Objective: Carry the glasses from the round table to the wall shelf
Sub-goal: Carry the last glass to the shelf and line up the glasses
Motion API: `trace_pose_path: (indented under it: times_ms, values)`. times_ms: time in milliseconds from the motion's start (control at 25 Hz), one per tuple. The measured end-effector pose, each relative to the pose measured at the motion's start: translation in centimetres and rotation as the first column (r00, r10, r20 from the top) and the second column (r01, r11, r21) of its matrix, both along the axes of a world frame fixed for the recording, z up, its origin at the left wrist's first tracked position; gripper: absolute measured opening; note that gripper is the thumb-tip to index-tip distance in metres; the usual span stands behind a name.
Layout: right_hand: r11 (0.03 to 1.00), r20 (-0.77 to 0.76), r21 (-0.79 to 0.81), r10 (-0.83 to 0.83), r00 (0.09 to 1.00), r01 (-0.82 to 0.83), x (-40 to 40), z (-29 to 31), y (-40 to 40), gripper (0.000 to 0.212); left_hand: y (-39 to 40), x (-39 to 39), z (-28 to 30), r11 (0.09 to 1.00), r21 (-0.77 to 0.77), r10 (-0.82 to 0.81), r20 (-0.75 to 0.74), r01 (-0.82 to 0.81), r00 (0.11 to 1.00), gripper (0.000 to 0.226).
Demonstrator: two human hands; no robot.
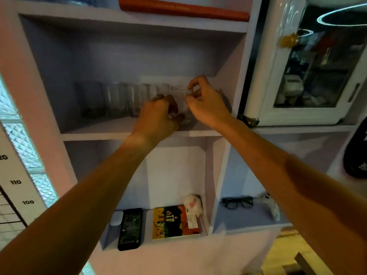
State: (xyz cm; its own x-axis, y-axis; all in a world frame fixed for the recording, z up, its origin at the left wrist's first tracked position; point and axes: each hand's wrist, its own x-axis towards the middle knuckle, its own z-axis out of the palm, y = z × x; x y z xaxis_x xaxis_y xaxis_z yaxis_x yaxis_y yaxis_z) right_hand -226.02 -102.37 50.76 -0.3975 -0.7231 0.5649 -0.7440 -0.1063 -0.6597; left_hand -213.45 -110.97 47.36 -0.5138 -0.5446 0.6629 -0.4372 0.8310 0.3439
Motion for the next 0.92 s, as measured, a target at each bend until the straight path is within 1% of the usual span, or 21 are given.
trace_pose_path:
  times_ms: [80, 120, 240, 280, 320, 400, 560, 640, 680, 720, 760, 800, 840, 880, 920]
  values:
    - [0.999, 0.020, 0.010, -0.046, 0.999, 0.046, -0.7, -0.2, 0.2, 0.038, -0.1, -0.7, -0.1, 0.999, 0.039, -0.020, 0.002, 0.020, 1.000, 0.038]
    - [0.998, 0.027, 0.019, -0.066, 0.997, 0.066, -0.9, -0.4, 0.2, 0.044, -0.1, -0.8, -0.1, 0.998, 0.057, -0.029, -0.004, 0.030, 1.000, 0.043]
    - [0.996, 0.041, 0.060, -0.067, 0.997, 0.064, -1.0, -0.8, 0.0, 0.050, -0.1, -0.8, -0.3, 0.995, 0.090, -0.037, 0.000, 0.037, 0.999, 0.057]
    - [0.996, 0.047, 0.068, -0.058, 0.997, 0.055, -0.9, -0.9, -0.2, 0.051, 0.0, -0.8, -0.3, 0.995, 0.099, -0.034, 0.013, 0.032, 0.999, 0.059]
    - [0.996, 0.057, 0.071, -0.049, 0.997, 0.045, -0.7, -1.0, -0.3, 0.053, 0.1, -0.7, -0.3, 0.994, 0.108, -0.029, 0.024, 0.026, 0.999, 0.057]
    - [0.997, 0.077, 0.076, -0.040, 0.996, 0.034, -0.2, -1.2, -0.7, 0.055, 0.3, -0.4, 0.0, 0.991, 0.132, -0.026, 0.029, 0.022, 0.999, 0.047]
    - [0.998, 0.125, 0.064, -0.007, 0.992, -0.001, 0.0, -1.6, -1.3, 0.056, 0.6, 0.7, 0.5, 0.984, 0.169, -0.060, -0.002, 0.060, 0.998, 0.033]
    - [0.998, 0.138, 0.055, -0.020, 0.990, 0.012, 0.0, -1.6, -1.5, 0.056, -0.3, 1.8, 0.5, 0.987, 0.145, -0.060, -0.047, 0.066, 0.997, 0.032]
    - [0.999, 0.124, 0.046, -0.030, 0.992, 0.025, 0.1, -1.6, -1.5, 0.057, -1.0, 2.6, 0.5, 0.994, 0.097, -0.051, -0.067, 0.057, 0.996, 0.033]
    - [0.999, 0.072, 0.025, -0.045, 0.996, 0.043, 0.3, -1.6, -1.5, 0.057, -1.9, 3.5, 0.7, 0.999, 0.022, -0.033, -0.089, 0.035, 0.995, 0.036]
    - [0.997, -0.031, -0.007, -0.072, 0.997, 0.072, 0.6, -1.7, -1.6, 0.059, -2.8, 4.4, 0.9, 0.997, -0.070, 0.007, -0.111, -0.014, 0.994, 0.039]
    - [0.994, -0.166, -0.038, -0.103, 0.981, 0.098, 0.9, -1.9, -1.8, 0.061, -3.8, 5.4, 1.0, 0.983, -0.158, 0.074, -0.126, -0.093, 0.989, 0.043]
    - [0.992, -0.301, -0.046, -0.122, 0.946, 0.113, 1.2, -2.1, -2.2, 0.064, -4.6, 6.3, 1.1, 0.960, -0.212, 0.159, -0.124, -0.183, 0.980, 0.049]
    - [0.992, -0.404, -0.023, -0.122, 0.907, 0.123, 1.6, -2.5, -2.8, 0.068, -5.2, 7.1, 1.1, 0.941, -0.223, 0.241, -0.091, -0.256, 0.966, 0.056]
    - [0.991, -0.464, 0.013, -0.110, 0.879, 0.131, 2.0, -2.7, -3.3, 0.070, -5.6, 7.8, 0.9, 0.932, -0.199, 0.301, -0.038, -0.302, 0.953, 0.063]
